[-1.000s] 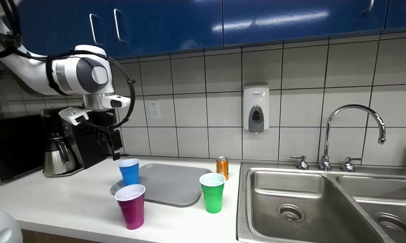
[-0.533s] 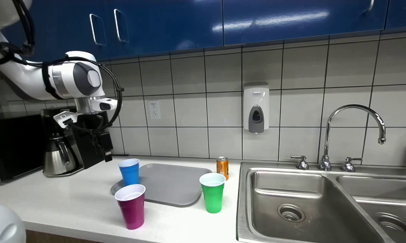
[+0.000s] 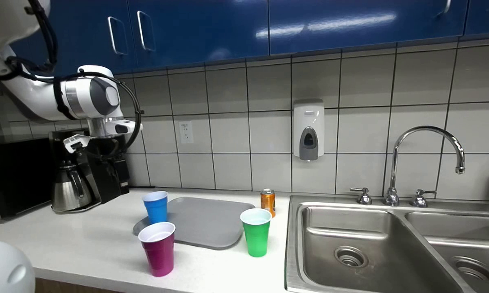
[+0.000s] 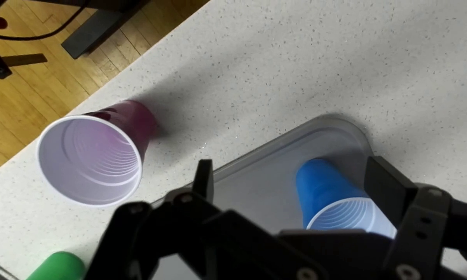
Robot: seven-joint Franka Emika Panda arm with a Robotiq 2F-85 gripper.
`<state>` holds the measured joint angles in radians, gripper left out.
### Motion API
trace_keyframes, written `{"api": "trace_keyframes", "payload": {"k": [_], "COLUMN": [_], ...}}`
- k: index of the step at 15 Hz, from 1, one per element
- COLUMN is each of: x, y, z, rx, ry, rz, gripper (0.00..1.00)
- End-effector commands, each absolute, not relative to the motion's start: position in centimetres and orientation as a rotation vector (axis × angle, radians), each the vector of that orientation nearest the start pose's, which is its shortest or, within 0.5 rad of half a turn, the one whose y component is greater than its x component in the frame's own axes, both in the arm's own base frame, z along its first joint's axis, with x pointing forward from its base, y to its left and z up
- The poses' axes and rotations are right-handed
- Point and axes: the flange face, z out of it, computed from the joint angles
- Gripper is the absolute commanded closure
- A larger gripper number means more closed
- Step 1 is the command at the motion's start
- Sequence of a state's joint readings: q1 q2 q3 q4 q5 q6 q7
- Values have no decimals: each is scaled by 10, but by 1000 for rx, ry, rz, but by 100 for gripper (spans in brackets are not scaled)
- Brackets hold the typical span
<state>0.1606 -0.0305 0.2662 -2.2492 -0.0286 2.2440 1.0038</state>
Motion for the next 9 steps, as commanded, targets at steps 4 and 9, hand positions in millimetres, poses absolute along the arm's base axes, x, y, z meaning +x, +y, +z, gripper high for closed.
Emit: {"api": "trace_keyframes", "payload": {"k": [4, 9], "x": [475, 477], "y": [215, 217], "z": [380, 375], "rx": [-3028, -3059], "ry": [872, 698], "rz": [-51, -12], "gripper": [0, 0]}}
